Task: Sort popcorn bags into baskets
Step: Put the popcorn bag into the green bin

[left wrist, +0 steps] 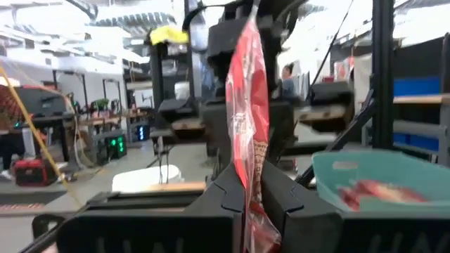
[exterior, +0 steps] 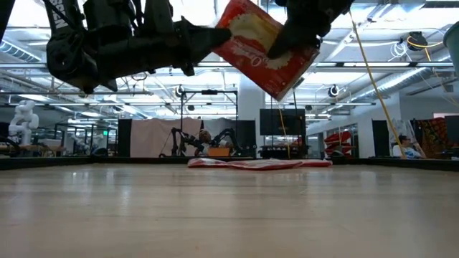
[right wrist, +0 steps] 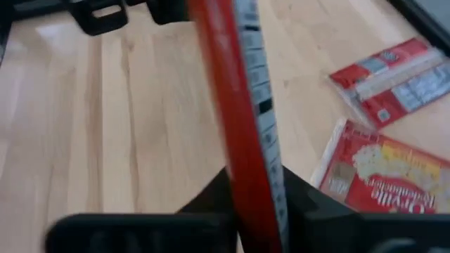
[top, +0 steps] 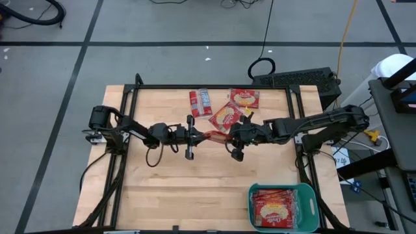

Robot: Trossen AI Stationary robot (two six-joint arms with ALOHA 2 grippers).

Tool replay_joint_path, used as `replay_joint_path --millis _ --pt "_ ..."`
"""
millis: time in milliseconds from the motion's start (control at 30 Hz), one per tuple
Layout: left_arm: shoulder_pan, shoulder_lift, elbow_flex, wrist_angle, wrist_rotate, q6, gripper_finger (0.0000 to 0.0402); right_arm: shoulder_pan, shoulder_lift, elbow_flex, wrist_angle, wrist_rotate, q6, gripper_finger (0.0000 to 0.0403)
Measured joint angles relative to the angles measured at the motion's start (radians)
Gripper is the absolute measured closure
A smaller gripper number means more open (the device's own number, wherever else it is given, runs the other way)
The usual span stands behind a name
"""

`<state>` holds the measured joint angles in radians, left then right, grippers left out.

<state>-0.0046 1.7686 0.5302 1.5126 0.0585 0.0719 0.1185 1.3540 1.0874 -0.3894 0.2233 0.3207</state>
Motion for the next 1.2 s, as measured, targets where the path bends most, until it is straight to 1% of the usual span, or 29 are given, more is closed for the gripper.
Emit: replay_joint_path --millis 67,133,200,300,467,600,700,767,833,933,1000,1100,1200 --pt "-0.007 0.0 0.002 -0.043 0.0 0.026 0.0381 0.012 -0.005 0.0 -0.023 -0.014 0.019 0.0387" --pt "-0.019 -0.001 0.001 -0.066 0.001 0.04 0.0372 0.023 -0.005 0.001 -0.037 -0.023 0.041 0.0389" --pt "-0.033 0.0 0.0 -0.077 -0.008 0.042 0.0351 0.037 -0.006 0.017 -0.082 -0.02 0.088 0.038" --pt "-0.054 -0.001 -0.001 -0.083 -0.037 0.024 0.0309 0.056 -0.009 0.039 -0.157 -0.035 0.168 0.0371" --pt "-0.078 -0.003 -0.001 -0.132 -0.057 -0.014 0.0248 0.094 -0.007 0.123 -0.367 -0.111 0.276 0.0385" --pt "-0.088 -0.003 -0.001 -0.185 -0.059 -0.03 0.0222 0.13 -0.008 0.191 -0.49 -0.175 0.373 0.0389" --pt "-0.096 -0.004 -0.001 -0.214 -0.059 -0.048 0.0214 0.172 -0.008 0.242 -0.569 -0.262 0.426 0.0386" --pt "-0.103 -0.004 -0.001 -0.234 -0.059 -0.06 0.0214 0.206 -0.009 0.261 -0.605 -0.334 0.495 0.0385" --pt "-0.11 -0.004 -0.001 -0.239 -0.059 -0.059 0.0218 0.246 -0.008 0.269 -0.616 -0.409 0.573 0.0385" --pt "-0.114 -0.004 -0.001 -0.239 -0.059 -0.061 0.0225 0.321 -0.008 0.275 -0.619 -0.518 0.642 0.0384" --pt "-0.118 -0.004 -0.001 -0.232 -0.059 -0.069 0.0231 0.376 -0.008 0.275 -0.629 -0.544 0.691 0.0384" --pt "-0.125 -0.004 -0.001 -0.231 -0.06 -0.073 0.0238 0.456 -0.008 0.275 -0.629 -0.546 0.77 0.0384" --pt "-0.131 -0.004 -0.001 -0.231 -0.06 -0.074 0.024 0.537 -0.008 0.275 -0.63 -0.536 0.813 0.0384"
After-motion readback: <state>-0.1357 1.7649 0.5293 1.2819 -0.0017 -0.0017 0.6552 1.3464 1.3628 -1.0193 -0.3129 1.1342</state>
